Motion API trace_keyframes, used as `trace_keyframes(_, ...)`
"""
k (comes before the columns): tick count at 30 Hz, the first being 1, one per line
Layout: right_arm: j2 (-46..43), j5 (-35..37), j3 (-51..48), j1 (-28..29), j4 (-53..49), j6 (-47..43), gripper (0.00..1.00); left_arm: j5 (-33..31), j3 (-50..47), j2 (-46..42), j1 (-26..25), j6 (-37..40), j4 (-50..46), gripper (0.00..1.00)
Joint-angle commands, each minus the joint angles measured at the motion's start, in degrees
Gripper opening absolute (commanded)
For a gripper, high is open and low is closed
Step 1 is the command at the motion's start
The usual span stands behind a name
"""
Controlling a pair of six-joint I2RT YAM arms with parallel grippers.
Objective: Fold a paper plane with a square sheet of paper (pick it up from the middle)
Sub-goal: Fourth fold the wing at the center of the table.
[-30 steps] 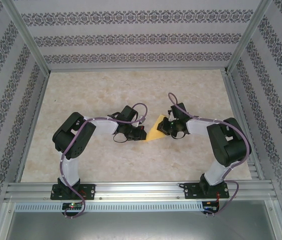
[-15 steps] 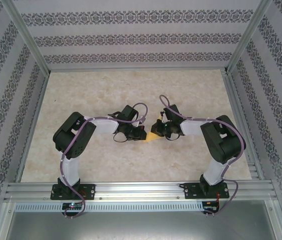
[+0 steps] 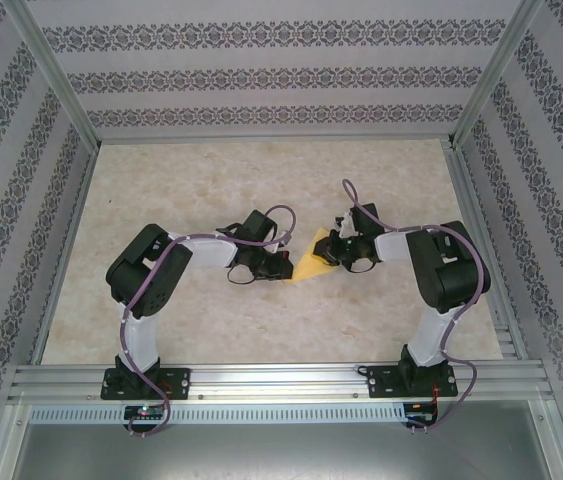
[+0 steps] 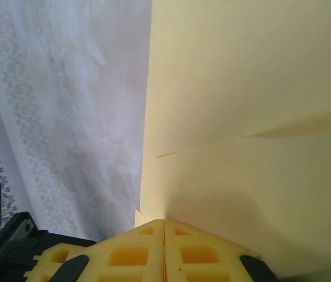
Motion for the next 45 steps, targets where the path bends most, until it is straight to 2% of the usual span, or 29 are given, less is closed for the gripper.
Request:
trace_keyframes(1,3.68,7.74,0.77,-3.32,1.67,-2.64,0.09,-3.23,-1.56,1.84,-0.38,1.43,-7.12,0.0)
trace_keyframes(5,3.43,6.69,0.61,-3.18,1.45,-2.73,0.09,-1.66,-1.18,0.78,-0.4,1.52,-5.91,0.0)
trace_keyframes(9,2.69,5.08,0.02,-2.06,0.73,-3.37,0.09,1.37,-0.55,-2.06,-0.26,0.33,0.19,0.01)
trace_keyframes(13,1.56,4.61,-0.51,1.16,-0.02,-3.25,0.09,0.73,-1.38,-6.03,-0.3,-3.11,7.72,0.08)
trace_keyframes(18,0.44,5.09,-0.97,6.31,0.45,-1.45,0.09,-0.25,-3.32,-6.79,-0.3,-5.22,11.82,0.09)
trace_keyframes(23,-0.17,5.4,-0.6,8.61,1.62,0.52,0.09,-0.33,-3.84,-4.64,-0.3,-5.38,10.59,0.08)
trace_keyframes(30,-0.7,5.66,0.44,8.62,0.63,0.48,0.09,-1.95,-4.01,-2.55,-0.3,-4.27,7.0,0.0)
trace_keyframes(35,-1.64,4.98,1.63,8.38,0.48,0.47,0.09,-4.18,-2.77,-0.88,-0.3,-2.93,3.06,0.0)
trace_keyframes(45,-9.62,8.74,-0.68,5.94,-0.54,-0.7,0.1,-6.34,-2.22,0.09,-0.3,-2.43,-0.73,0.0)
